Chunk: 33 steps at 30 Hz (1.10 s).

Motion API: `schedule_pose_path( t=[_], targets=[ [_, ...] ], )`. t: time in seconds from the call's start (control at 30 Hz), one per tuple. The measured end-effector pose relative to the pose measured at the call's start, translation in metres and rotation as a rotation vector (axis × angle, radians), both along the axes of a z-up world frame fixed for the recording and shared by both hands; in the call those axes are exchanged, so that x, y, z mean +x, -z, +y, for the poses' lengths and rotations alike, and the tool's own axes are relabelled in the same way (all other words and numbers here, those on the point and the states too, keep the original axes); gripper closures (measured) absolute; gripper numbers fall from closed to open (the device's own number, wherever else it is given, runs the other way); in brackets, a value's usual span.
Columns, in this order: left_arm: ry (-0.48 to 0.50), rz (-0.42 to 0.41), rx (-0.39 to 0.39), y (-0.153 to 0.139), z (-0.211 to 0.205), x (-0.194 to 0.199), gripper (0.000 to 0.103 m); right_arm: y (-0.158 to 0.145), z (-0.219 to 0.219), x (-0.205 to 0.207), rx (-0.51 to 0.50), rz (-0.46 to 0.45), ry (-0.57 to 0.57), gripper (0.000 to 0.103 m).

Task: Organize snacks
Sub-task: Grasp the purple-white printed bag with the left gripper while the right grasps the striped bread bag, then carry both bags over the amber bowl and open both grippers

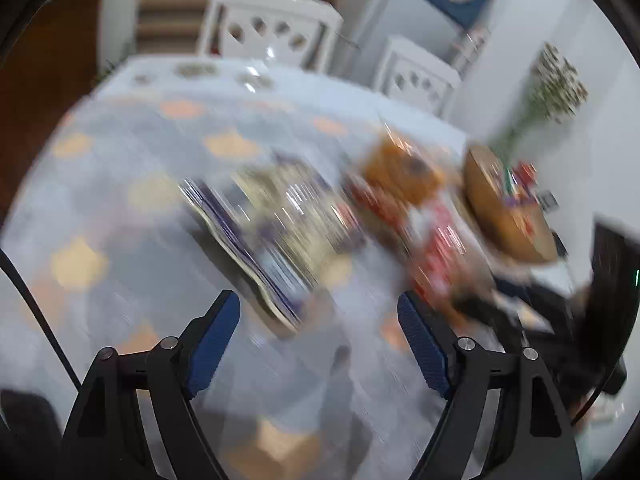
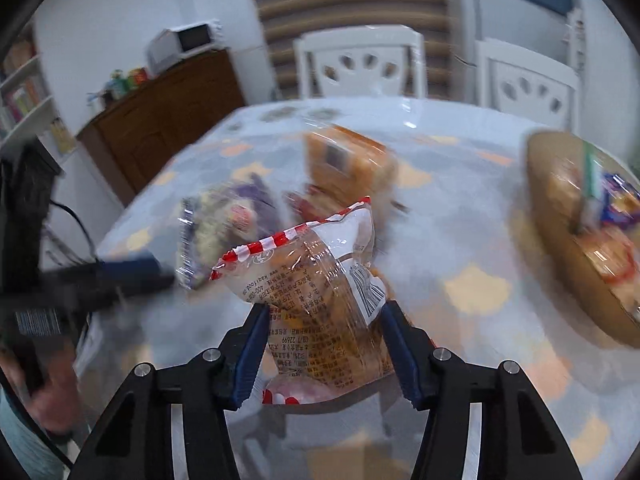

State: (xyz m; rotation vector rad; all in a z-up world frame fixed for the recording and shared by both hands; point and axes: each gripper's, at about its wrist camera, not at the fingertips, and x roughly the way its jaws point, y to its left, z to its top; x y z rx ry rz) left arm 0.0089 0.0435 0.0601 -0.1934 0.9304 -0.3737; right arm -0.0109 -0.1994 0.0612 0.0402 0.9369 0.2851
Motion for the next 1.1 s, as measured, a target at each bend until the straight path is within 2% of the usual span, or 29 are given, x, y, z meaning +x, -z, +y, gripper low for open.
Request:
schedule_pose_path(
  t=[0.1, 0.17, 0.3, 0.33, 0.47, 0.5, 0.6, 0.8, 0.9, 0.97, 1.0, 1.03, 1.1],
  targets=[
    [-0.051, -0.094, 0.122, -0.014, 0.002, 0.025, 0.021, -0.001, -0.017, -0.004, -0.013, 0.033, 0.049, 0.048],
    [-0.002, -0.093, 0.159, -0.011, -0.005, 0.044, 0.014, -0.002, -0.027, -0.004, 0.017, 0.050, 0.037, 0.048],
    [0.076, -0.095, 0.283, 0.004, -0.023, 0.078, 0.014, -0.001, -0.033, -0.003, 0.049, 0.051, 0.022, 0.047],
    [0.083, -0.093, 0.290, 0.007, -0.024, 0.083, 0.014, -0.001, -0.033, -0.003, 0.049, 0.048, 0.019, 0.047],
    [0.199, -0.005, 0.194, 0.013, -0.026, 0.102, 0.013, 0.000, -0.030, -0.004, 0.033, 0.041, -0.009, 0.047],
    [0.235, 0.021, 0.187, 0.015, -0.028, 0.103, 0.011, 0.001, -0.030, -0.005, 0.036, 0.042, -0.011, 0.047],
    [0.295, 0.003, 0.215, 0.016, -0.035, 0.086, 0.005, 0.002, -0.034, 0.000, 0.079, 0.067, -0.012, 0.043],
    [0.280, -0.040, 0.286, 0.026, -0.046, 0.072, 0.004, 0.006, -0.039, 0.007, 0.128, 0.088, 0.005, 0.038],
    [0.272, -0.039, 0.283, 0.027, -0.047, 0.065, 0.004, 0.010, -0.037, 0.005, 0.113, 0.087, 0.004, 0.028],
    [0.264, -0.046, 0.307, 0.029, -0.049, 0.058, 0.008, 0.010, -0.034, 0.003, 0.103, 0.078, -0.004, 0.023],
    [0.251, -0.060, 0.337, 0.030, -0.051, 0.053, 0.015, 0.009, -0.034, 0.001, 0.106, 0.074, -0.005, 0.022],
    [0.239, -0.074, 0.352, 0.030, -0.051, 0.048, 0.018, 0.009, -0.034, -0.001, 0.114, 0.071, -0.006, 0.020],
    [0.227, -0.081, 0.321, 0.028, -0.049, 0.037, 0.025, 0.010, -0.036, -0.004, 0.126, 0.067, -0.007, 0.015]
  ],
)
